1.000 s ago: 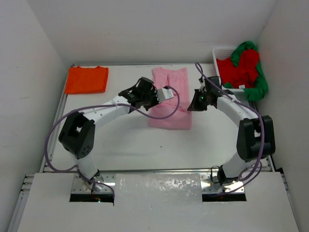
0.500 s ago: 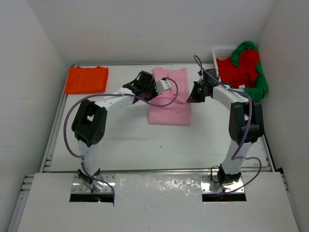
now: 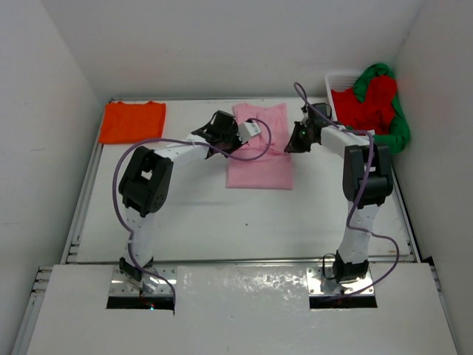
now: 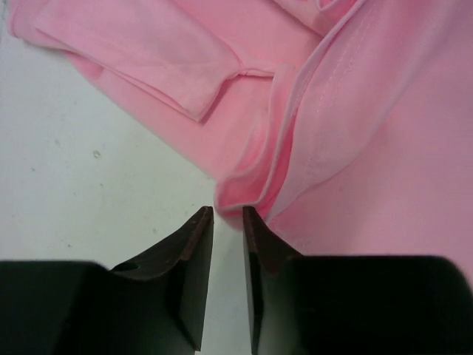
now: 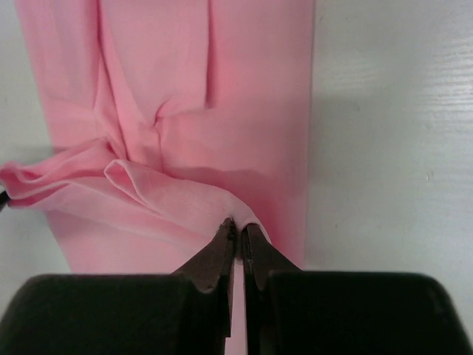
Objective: Fold and stack the t-shirts
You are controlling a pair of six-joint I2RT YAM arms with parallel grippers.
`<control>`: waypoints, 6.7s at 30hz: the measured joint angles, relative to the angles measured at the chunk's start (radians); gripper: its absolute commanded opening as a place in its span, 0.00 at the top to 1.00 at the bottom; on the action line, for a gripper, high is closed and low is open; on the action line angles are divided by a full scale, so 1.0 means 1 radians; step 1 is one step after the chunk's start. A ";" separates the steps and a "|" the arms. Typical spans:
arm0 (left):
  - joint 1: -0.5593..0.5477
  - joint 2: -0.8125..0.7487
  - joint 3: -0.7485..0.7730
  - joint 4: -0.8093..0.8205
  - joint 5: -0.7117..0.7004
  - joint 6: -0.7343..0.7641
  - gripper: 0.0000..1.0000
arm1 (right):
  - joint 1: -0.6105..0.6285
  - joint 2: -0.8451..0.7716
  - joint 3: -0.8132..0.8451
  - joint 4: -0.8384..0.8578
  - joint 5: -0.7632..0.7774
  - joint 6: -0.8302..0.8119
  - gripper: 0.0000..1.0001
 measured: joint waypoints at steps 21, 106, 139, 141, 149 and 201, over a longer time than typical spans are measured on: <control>0.128 0.130 0.383 -0.127 -0.072 -0.225 0.87 | 0.031 -0.171 -0.110 0.131 0.045 -0.121 1.00; -0.087 -0.090 -0.301 0.016 0.014 0.194 1.00 | 0.097 -0.198 -0.436 0.080 0.018 0.108 1.00; -0.288 -0.720 -0.424 -0.738 0.148 0.029 1.00 | 0.334 -0.960 -0.590 -0.426 -0.060 -0.058 1.00; -0.209 -0.711 -0.375 -0.764 0.187 0.027 1.00 | 0.333 -0.913 -0.515 -0.435 -0.054 -0.060 1.00; 0.043 -0.476 -0.146 -0.772 0.288 -0.026 1.00 | 0.246 -0.641 -0.326 -0.364 -0.063 -0.067 1.00; 0.341 0.242 0.578 -0.368 0.099 -0.475 0.78 | 0.079 -0.061 0.023 0.083 0.163 -0.116 0.92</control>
